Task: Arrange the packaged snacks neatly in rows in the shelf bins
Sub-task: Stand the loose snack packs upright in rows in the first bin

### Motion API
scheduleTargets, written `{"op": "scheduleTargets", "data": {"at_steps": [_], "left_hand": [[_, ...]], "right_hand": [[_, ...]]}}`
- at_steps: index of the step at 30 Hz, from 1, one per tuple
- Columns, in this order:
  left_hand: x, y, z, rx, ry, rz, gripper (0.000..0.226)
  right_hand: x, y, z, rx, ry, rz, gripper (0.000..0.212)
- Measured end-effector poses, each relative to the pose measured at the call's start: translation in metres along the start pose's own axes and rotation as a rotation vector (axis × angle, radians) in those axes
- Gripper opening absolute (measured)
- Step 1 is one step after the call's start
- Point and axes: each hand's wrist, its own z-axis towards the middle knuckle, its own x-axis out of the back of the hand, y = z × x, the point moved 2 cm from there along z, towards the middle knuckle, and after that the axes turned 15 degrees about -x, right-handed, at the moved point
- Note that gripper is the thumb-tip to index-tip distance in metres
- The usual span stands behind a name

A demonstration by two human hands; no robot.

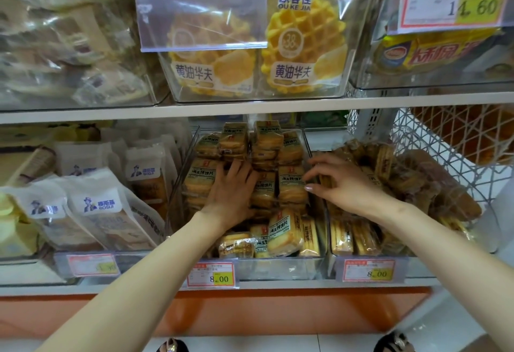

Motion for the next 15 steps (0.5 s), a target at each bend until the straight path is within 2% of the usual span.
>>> {"op": "scheduleTargets", "data": {"at_steps": [9,15], "left_hand": [[0.000,0.007,0.013,0.113,0.109,-0.049,0.069],[-0.002,-0.002,0.007,-0.052,-0.016,-0.099,0.084]], "right_hand": [[-0.002,-0.010,-0.006,0.098,-0.021,-0.111,0.029],[-0.004,-0.023,-0.019,0.217,-0.156,-0.336,0.043]]}}
